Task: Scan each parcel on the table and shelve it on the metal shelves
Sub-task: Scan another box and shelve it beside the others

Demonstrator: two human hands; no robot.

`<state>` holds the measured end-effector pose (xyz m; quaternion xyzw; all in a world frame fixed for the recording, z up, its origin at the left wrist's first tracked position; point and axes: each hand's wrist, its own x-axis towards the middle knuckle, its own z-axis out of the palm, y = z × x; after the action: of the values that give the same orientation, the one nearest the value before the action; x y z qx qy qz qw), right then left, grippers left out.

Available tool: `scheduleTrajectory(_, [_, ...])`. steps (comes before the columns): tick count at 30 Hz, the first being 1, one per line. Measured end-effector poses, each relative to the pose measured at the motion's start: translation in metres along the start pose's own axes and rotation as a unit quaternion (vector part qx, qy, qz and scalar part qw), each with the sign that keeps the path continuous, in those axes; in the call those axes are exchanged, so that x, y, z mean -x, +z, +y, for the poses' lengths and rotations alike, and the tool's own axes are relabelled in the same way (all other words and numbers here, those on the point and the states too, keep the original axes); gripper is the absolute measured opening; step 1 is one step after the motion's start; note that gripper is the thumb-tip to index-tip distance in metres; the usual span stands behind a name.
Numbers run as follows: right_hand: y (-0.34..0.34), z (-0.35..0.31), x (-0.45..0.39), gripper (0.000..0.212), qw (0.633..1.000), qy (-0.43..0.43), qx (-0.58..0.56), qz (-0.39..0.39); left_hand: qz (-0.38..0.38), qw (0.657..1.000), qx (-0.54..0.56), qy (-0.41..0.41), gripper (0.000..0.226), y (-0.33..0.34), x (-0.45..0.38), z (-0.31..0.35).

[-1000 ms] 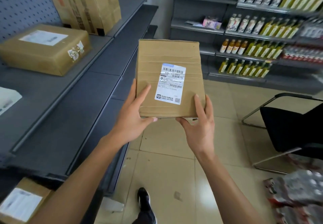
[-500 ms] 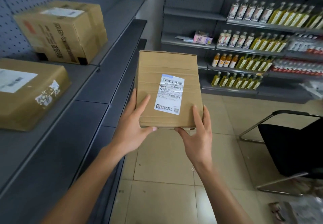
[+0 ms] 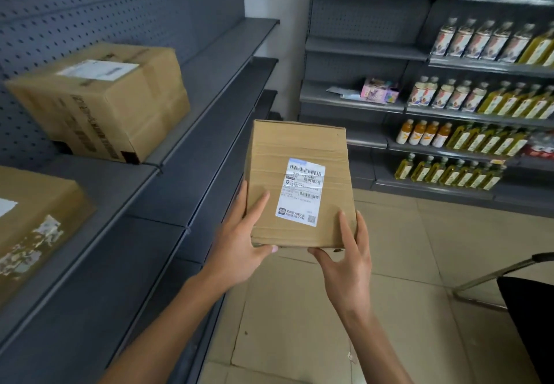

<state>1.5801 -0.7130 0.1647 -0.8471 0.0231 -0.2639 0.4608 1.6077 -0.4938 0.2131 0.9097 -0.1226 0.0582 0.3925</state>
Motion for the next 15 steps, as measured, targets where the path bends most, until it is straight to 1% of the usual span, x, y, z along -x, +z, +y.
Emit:
scheduleTrajectory(2, [0.002,0.016,-0.025,0.095,1.0,0.015,-0.001,-0.01,-0.008,1.0,-0.001,-0.022,0.115,0.013,-0.024,0.003])
scheduleTrajectory(5, [0.003,0.034,-0.06,0.094,1.0,0.005,0.001,-0.024,-0.003,0.999,-0.005,-0.045,0.114,0.031,-0.054,0.004])
scheduleTrajectory(10, [0.006,0.048,-0.122,0.094,0.998,-0.011,0.011,-0.062,0.027,0.999,0.011,-0.044,0.113,0.043,-0.105,0.003])
scheduleTrajectory(15, [0.021,0.057,-0.179,0.093,0.997,-0.044,0.013,-0.054,0.036,0.998,0.016,-0.041,0.115,0.044,-0.162,-0.003])
